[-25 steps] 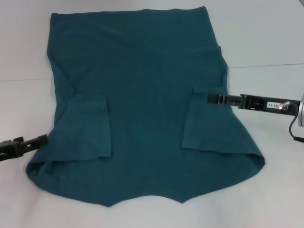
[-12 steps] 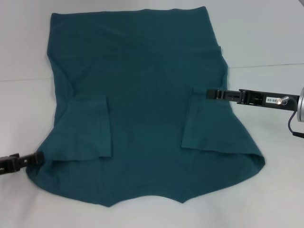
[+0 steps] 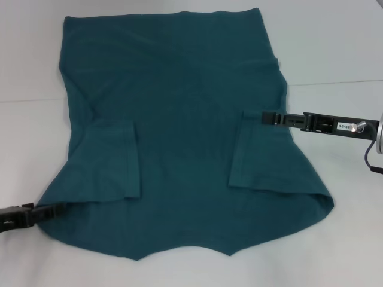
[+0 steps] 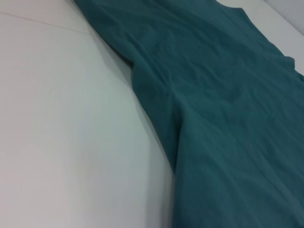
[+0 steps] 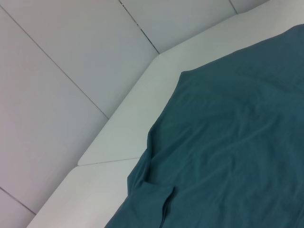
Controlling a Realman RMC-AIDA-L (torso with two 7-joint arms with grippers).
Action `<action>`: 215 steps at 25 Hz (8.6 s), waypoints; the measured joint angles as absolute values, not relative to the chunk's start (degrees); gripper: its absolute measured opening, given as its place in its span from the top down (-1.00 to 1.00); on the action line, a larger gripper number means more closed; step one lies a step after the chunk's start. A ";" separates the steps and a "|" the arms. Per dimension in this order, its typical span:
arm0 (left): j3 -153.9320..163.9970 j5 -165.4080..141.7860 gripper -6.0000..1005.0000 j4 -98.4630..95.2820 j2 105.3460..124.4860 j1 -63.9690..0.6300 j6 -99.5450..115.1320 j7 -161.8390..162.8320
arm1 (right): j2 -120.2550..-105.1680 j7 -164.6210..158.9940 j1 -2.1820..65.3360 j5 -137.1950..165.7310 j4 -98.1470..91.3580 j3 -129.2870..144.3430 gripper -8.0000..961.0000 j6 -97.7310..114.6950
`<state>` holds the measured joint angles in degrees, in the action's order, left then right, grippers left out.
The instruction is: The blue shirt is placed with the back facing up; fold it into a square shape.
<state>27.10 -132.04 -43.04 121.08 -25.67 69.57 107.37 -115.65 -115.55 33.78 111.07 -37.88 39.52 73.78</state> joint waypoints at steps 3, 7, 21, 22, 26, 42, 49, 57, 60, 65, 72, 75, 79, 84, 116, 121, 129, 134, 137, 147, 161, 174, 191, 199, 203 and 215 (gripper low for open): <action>27.85 -132.19 -0.72 -42.99 121.11 -25.74 70.69 107.35 | -115.65 -115.56 33.71 111.08 -37.88 39.44 -0.91 73.88; 28.35 -132.26 -0.71 -43.17 121.12 -26.07 73.39 107.20 | -115.66 -115.58 33.65 111.09 -37.88 39.38 -0.91 73.96; 28.05 -131.75 -0.70 -44.04 120.51 -27.19 82.52 106.78 | -115.65 -115.22 33.44 111.09 -37.81 39.37 -0.91 73.78; 28.04 -131.90 -0.70 -44.30 120.49 -27.02 82.60 106.98 | -115.66 -115.20 33.43 111.09 -37.80 39.37 -0.91 73.74; 27.84 -132.60 -0.70 -44.87 120.40 -26.50 82.50 107.65 | -115.65 -115.18 33.41 111.09 -37.79 39.37 -0.91 73.63; 26.54 -136.88 -0.68 -46.21 119.82 -26.29 86.79 109.78 | -115.13 -115.44 33.67 111.10 -37.88 38.57 -0.91 73.52; 26.89 -137.96 -0.68 -46.31 119.69 -26.77 87.16 110.56 | -115.05 -115.51 33.66 111.09 -37.89 37.91 -0.91 73.47; 27.08 -138.25 -0.67 -46.15 119.71 -27.13 85.69 110.74 | -114.96 -115.56 33.66 111.09 -37.89 37.59 -0.91 73.50; 27.13 -138.25 -0.67 -45.90 119.71 -27.56 84.52 110.77 | -114.95 -115.57 33.66 111.09 -37.88 37.39 -0.91 73.60; 27.16 -138.25 -0.67 -45.29 119.71 -29.07 82.87 111.16 | -114.95 -115.58 33.72 111.09 -37.88 37.27 -0.91 73.67; 27.24 -138.26 -0.66 -44.95 119.77 -29.89 80.36 112.16 | -114.95 -115.58 33.38 111.09 -37.88 37.08 -0.91 73.73; 27.26 -138.26 -0.66 -44.91 119.79 -29.88 80.27 112.19 | -114.95 -115.58 33.34 111.09 -37.88 37.08 -0.91 73.68; 27.25 -138.26 -0.65 -45.11 119.82 -29.79 80.39 112.27 | -114.96 -115.57 33.37 111.09 -37.88 37.09 -0.91 73.66; 27.05 -138.60 -0.65 -45.44 119.93 -29.38 79.68 112.77 | -114.96 -115.50 33.55 111.09 -37.88 37.09 -0.91 73.79; 26.94 -139.26 0.97 -45.88 119.81 -29.35 78.57 114.52 | -114.01 -118.28 33.13 116.89 -37.53 37.21 -0.91 73.43; 27.00 -139.13 0.97 -46.19 119.84 -29.33 78.60 114.50 | -112.96 -124.53 32.66 122.68 -37.33 37.41 -0.91 74.59; 26.58 -139.06 0.96 -46.32 119.88 -29.16 78.26 114.15 | -112.05 -129.25 29.97 126.89 -37.44 37.41 -0.91 76.27; 26.54 -139.01 0.96 -46.32 119.91 -29.16 78.22 114.12 | -112.05 -129.52 28.83 127.40 -37.38 37.49 -0.91 76.25; 26.54 -138.94 0.96 -46.32 119.98 -29.17 78.23 114.20 | -112.18 -129.54 28.74 128.52 -37.29 37.48 -0.91 75.76; 26.59 -138.94 0.95 -46.29 120.07 -29.48 78.22 114.38 | -112.45 -129.43 28.74 129.12 -37.27 37.68 -0.91 75.53; 26.63 -138.95 0.94 -46.08 120.06 -29.69 78.13 114.27 | -113.22 -129.06 29.70 130.79 -37.39 37.64 -0.91 75.95; 26.63 -138.96 0.93 -45.98 120.08 -29.88 77.63 114.05 | -114.26 -128.60 32.30 130.60 -37.89 37.57 -0.91 77.63; 26.63 -138.90 0.91 -45.88 120.33 -29.88 77.51 113.99 | -112.19 -129.77 28.77 130.77 -40.17 35.36 -0.91 78.21; 26.63 -138.78 0.91 -45.87 120.32 -29.88 77.52 113.95 | -112.68 -129.90 29.48 131.74 -39.63 36.17 -0.91 77.90; 26.72 -138.46 0.90 -45.88 120.32 -29.88 77.52 113.90 | -112.92 -129.93 29.71 132.46 -39.56 36.19 -0.90 77.73; 26.72 -138.33 0.89 -45.88 120.32 -29.79 77.52 113.82 | -113.24 -130.28 29.41 133.68 -39.46 36.23 -0.90 76.97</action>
<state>26.72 -138.33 -45.88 120.32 -29.79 77.52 113.82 -113.24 -130.28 29.41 133.68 -39.46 36.23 76.97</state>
